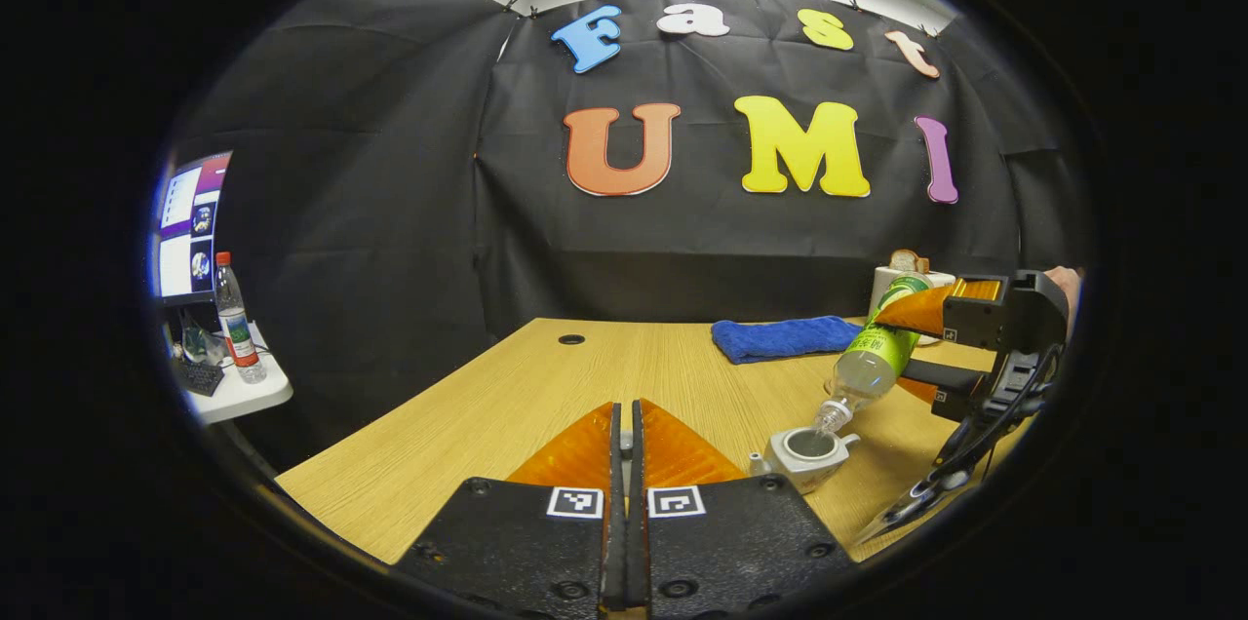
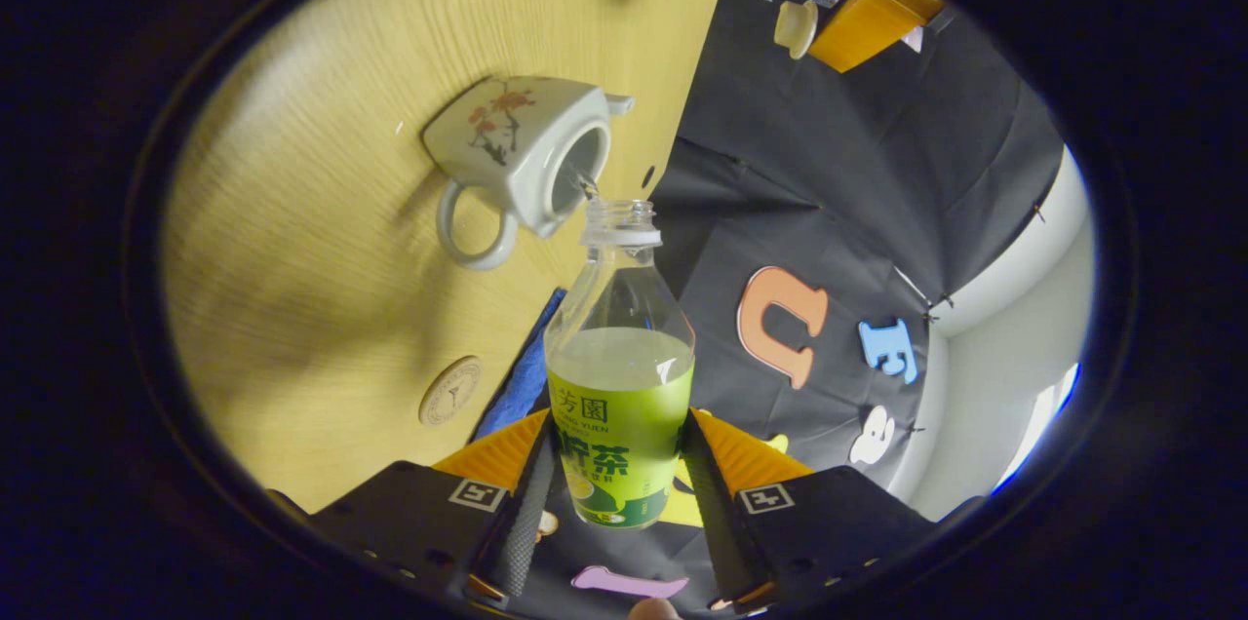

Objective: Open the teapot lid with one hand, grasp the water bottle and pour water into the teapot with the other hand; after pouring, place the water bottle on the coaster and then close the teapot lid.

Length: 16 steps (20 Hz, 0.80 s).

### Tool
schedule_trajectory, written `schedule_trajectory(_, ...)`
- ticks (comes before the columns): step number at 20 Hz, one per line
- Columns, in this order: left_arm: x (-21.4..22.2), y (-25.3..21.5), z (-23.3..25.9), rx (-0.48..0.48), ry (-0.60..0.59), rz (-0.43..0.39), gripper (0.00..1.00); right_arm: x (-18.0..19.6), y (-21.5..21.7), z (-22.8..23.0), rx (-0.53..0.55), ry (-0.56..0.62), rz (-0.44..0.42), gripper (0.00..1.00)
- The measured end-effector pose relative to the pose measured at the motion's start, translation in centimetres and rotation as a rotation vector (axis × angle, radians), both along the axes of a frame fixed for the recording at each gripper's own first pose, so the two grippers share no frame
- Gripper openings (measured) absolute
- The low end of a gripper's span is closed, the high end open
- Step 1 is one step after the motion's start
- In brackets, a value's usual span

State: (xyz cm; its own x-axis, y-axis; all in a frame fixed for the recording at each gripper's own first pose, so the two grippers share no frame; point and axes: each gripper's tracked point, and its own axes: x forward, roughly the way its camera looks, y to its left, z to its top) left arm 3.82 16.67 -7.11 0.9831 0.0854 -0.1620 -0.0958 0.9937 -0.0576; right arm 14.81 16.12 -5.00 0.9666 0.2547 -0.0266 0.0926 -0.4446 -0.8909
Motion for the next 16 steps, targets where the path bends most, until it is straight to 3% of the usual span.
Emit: schedule_trajectory(16,-0.4,0.8,0.3,-0.001,-0.002,0.011,0.03,-0.5,0.3,1.1,-0.032,-0.016,0.002,0.73)
